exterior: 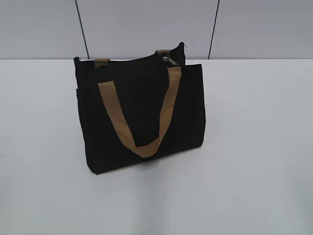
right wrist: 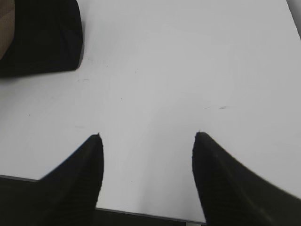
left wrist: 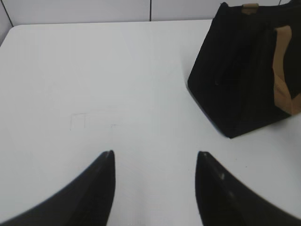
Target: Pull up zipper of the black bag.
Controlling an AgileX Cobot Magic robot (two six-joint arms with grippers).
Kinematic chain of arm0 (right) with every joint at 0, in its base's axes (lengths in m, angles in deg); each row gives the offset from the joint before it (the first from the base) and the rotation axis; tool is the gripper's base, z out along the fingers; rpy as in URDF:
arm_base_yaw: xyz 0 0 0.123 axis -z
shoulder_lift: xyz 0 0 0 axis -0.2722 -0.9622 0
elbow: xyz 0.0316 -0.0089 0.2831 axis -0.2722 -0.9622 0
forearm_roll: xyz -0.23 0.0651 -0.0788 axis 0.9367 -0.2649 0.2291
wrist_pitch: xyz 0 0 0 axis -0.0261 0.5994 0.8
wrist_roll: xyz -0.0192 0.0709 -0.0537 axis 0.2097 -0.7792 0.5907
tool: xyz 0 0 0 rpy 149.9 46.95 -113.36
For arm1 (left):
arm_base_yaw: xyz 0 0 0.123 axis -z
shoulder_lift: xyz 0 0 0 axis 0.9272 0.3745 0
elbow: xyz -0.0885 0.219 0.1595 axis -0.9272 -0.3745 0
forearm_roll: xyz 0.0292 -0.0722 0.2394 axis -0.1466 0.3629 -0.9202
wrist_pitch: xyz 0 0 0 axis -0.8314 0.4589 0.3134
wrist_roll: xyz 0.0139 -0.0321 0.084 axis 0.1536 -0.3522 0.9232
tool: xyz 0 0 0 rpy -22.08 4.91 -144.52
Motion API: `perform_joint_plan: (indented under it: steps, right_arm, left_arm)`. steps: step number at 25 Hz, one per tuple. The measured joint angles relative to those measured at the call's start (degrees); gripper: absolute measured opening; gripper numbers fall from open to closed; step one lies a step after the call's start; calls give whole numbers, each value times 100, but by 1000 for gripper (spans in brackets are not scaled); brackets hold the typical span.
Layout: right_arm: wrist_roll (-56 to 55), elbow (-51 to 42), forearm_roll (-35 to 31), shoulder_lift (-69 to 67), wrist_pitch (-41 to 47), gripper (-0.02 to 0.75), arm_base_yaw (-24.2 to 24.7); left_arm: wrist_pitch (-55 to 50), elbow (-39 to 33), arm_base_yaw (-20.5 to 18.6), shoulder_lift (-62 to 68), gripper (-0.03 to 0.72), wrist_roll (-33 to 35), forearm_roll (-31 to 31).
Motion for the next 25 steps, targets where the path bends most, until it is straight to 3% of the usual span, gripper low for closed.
perform_joint_plan:
  steps: [9, 25]
  right_arm:
    - [-6, 0, 10, 0, -6, 463, 0]
    - [-12, 0, 0, 0, -6, 463, 0]
  left_arm:
    - [47, 0, 0, -6, 412, -416, -43]
    - [58, 0, 0, -6, 393, -447, -43]
